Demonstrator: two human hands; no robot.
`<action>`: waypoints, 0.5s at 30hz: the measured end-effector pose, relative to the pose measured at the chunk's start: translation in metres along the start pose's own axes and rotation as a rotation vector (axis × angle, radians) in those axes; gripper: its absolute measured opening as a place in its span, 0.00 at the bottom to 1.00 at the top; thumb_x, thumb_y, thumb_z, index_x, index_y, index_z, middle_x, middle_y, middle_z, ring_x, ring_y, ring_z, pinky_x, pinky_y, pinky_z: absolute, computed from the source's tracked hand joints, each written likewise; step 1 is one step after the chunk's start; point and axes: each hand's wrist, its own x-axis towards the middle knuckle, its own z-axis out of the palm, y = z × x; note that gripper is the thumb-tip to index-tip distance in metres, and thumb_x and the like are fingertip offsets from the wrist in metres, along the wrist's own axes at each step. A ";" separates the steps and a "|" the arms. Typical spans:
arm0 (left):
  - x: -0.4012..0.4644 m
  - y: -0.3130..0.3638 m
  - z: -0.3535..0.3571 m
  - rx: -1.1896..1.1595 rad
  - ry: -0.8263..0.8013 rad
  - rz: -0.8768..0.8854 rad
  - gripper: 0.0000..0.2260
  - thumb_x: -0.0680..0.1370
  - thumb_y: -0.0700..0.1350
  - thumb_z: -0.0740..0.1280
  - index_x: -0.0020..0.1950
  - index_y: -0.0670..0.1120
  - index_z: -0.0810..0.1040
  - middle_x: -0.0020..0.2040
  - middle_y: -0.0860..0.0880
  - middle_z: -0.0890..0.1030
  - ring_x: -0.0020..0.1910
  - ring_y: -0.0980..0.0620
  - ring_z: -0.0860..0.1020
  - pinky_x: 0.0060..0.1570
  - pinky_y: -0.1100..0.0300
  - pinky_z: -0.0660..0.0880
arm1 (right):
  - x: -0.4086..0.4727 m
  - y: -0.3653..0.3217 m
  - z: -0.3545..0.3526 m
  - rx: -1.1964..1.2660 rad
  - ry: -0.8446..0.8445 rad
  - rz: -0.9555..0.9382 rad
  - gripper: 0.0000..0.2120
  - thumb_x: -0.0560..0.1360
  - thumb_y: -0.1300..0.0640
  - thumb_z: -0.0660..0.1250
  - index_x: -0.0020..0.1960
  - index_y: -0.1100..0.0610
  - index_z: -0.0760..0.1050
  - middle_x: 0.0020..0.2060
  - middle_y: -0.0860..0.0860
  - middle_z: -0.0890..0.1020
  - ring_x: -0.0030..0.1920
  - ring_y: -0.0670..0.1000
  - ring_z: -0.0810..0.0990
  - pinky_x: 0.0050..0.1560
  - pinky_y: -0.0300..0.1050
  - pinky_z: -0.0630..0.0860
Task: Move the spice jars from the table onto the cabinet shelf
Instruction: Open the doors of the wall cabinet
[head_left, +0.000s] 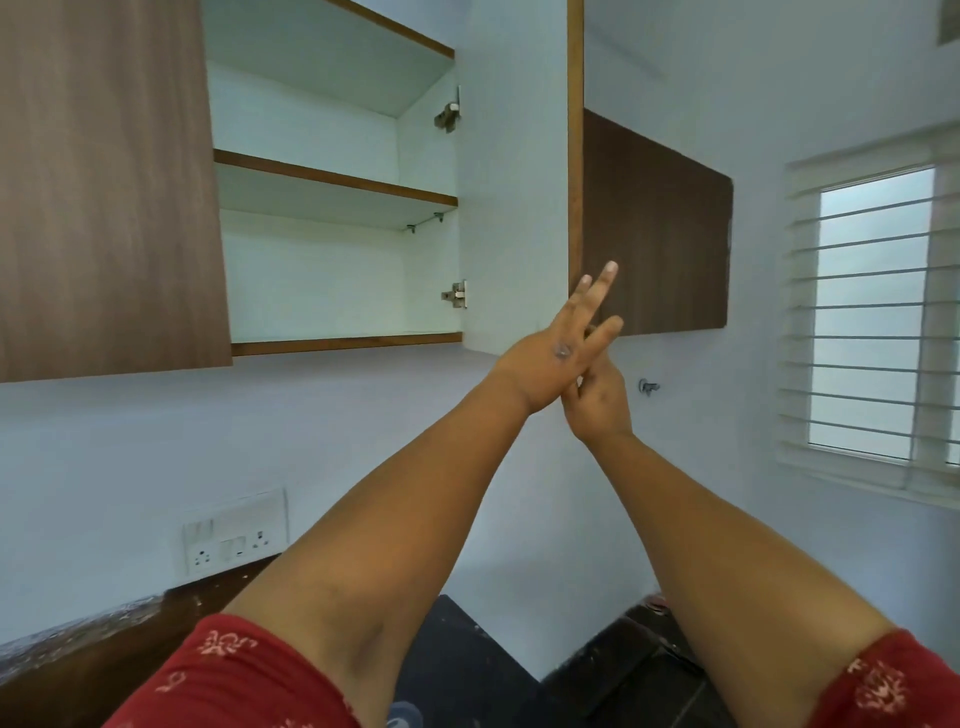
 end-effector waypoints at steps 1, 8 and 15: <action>0.004 0.003 0.007 -0.003 0.004 -0.048 0.25 0.82 0.63 0.48 0.75 0.67 0.40 0.80 0.56 0.49 0.76 0.48 0.62 0.68 0.50 0.66 | 0.006 0.005 -0.007 -0.037 0.003 0.023 0.21 0.80 0.52 0.59 0.72 0.55 0.64 0.53 0.46 0.79 0.52 0.45 0.79 0.46 0.33 0.74; 0.038 0.007 0.051 -0.073 0.081 -0.116 0.22 0.81 0.64 0.46 0.75 0.68 0.48 0.76 0.51 0.62 0.66 0.48 0.74 0.62 0.48 0.74 | 0.022 0.038 -0.040 -0.082 0.028 0.116 0.22 0.82 0.53 0.56 0.75 0.51 0.58 0.48 0.49 0.79 0.44 0.48 0.80 0.42 0.35 0.78; 0.056 -0.009 0.105 -0.315 0.131 -0.318 0.24 0.82 0.62 0.46 0.77 0.58 0.59 0.75 0.56 0.65 0.73 0.58 0.64 0.67 0.67 0.59 | 0.040 0.070 -0.068 -0.090 0.025 0.243 0.30 0.81 0.60 0.59 0.78 0.46 0.52 0.68 0.54 0.74 0.63 0.53 0.77 0.56 0.36 0.71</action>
